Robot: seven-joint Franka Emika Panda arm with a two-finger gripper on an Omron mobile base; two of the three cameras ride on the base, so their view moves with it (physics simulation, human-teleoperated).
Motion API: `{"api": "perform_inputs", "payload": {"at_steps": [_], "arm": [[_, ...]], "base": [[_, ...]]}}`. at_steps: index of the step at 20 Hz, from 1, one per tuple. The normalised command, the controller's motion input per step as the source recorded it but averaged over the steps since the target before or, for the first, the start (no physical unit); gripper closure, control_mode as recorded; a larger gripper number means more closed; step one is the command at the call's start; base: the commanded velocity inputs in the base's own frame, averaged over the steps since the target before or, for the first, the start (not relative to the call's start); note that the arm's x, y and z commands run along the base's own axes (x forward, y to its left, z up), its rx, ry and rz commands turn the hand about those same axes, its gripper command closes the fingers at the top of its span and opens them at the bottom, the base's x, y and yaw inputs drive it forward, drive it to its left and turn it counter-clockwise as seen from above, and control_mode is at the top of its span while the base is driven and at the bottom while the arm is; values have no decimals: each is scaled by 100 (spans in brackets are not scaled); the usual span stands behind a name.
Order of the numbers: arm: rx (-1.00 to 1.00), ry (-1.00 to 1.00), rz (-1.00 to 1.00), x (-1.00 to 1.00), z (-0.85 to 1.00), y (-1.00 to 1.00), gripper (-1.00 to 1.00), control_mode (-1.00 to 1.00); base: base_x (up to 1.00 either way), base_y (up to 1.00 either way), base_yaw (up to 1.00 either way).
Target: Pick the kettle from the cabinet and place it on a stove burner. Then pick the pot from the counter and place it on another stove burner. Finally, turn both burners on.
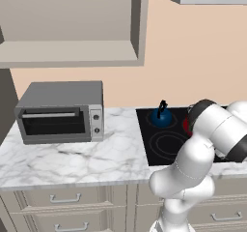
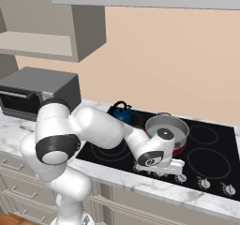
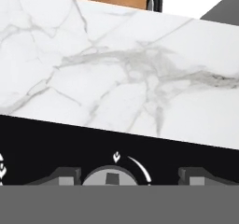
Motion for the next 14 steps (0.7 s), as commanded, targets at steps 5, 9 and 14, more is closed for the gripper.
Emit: {"api": "perform_inputs", "payload": {"at_steps": [5, 9, 14], "arm": [[0, -5, 0, 22, -6, 14, -100, -100], [0, -6, 0, 25, -5, 16, -100, -100], [0, -3, 0, 27, -14, 22, 100, -100]], "base": [[0, 0, 0], [0, 0, 0], [0, 0, 0]]}}
